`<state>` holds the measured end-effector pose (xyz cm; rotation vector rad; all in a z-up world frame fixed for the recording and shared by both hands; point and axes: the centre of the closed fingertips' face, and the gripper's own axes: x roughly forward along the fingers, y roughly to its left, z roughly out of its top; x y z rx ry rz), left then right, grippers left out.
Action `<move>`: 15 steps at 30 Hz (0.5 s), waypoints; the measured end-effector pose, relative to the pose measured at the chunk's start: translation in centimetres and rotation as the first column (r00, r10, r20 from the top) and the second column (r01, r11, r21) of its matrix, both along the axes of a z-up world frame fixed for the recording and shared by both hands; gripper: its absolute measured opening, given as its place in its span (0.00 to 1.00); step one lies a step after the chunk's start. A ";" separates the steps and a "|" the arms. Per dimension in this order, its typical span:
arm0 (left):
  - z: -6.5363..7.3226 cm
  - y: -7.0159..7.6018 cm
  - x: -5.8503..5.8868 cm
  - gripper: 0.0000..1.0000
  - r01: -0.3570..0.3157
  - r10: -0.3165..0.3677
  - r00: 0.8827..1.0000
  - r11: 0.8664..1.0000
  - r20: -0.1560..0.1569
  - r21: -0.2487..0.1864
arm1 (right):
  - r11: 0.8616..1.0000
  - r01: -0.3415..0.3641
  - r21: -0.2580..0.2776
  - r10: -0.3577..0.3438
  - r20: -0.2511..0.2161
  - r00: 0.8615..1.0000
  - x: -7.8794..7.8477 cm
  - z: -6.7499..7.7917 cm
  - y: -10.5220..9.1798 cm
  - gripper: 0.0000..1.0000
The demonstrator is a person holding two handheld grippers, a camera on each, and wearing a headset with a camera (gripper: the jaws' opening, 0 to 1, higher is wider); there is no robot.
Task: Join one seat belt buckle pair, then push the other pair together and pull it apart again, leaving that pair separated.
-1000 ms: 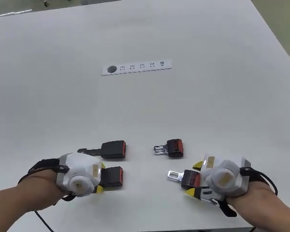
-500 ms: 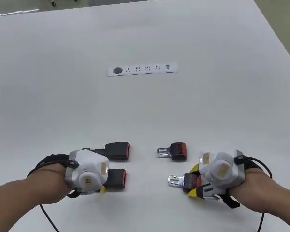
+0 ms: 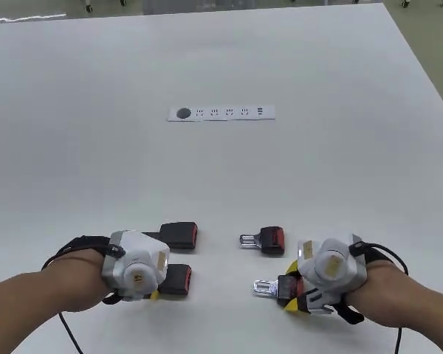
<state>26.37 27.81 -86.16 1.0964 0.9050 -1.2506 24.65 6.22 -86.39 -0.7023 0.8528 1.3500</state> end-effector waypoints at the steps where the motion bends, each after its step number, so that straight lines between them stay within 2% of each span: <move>1: 0.0 0.0 0.0 0.31 0.000 0.000 1.000 1.000 -0.002 0.000 | 1.000 0.008 0.000 -0.008 -0.001 1.000 0.0 0.1 0.1 0.34; 4: 0.0 0.0 0.1 0.31 0.000 0.000 1.000 1.000 -0.010 0.004 | 0.999 0.046 -0.006 -0.046 -0.003 0.999 0.4 0.1 0.5 0.34; 11: 0.0 0.0 0.1 0.31 0.003 -0.003 1.000 1.000 -0.021 0.008 | 1.000 0.030 0.006 -0.030 0.010 1.000 0.4 0.2 2.9 0.34; 15: -0.1 0.0 0.0 0.31 0.006 -0.006 1.000 1.000 -0.026 0.008 | 0.998 0.046 0.036 -0.046 0.014 0.999 0.8 0.2 4.6 0.34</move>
